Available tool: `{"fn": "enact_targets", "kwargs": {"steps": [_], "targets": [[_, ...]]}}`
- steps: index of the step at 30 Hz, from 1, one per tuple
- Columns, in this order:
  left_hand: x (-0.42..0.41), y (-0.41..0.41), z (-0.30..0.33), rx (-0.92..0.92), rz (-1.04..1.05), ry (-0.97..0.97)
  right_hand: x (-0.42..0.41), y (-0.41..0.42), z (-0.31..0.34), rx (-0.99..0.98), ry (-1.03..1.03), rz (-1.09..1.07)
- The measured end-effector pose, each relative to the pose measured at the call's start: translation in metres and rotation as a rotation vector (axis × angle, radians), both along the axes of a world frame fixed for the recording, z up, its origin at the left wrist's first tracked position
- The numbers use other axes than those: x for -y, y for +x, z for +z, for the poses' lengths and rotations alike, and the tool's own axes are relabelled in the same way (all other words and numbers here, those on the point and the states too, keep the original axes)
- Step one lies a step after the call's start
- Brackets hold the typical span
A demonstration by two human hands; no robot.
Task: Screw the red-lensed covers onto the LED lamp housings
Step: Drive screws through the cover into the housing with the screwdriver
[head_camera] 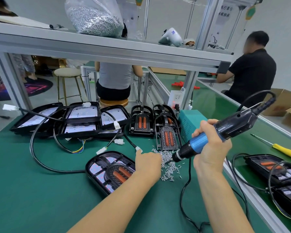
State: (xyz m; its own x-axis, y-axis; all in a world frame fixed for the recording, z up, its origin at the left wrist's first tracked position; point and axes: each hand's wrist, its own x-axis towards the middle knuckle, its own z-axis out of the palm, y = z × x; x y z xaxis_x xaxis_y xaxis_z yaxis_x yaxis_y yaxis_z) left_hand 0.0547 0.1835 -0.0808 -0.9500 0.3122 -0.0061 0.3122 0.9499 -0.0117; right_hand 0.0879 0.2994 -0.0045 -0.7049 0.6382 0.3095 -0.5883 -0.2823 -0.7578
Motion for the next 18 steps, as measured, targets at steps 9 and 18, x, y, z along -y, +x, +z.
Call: {"fn": "enact_targets", "kwargs": {"steps": [9,18], "targets": [[-0.0003,0.0005,0.0011,0.056,0.077,-0.047,0.0021,-0.0010,0.0010,0.005,-0.008,0.004],[0.0023,0.0015,0.0036,0.081,0.089,-0.013,-0.0002,0.0012,-0.0001,0.020,-0.001,-0.017]]}}
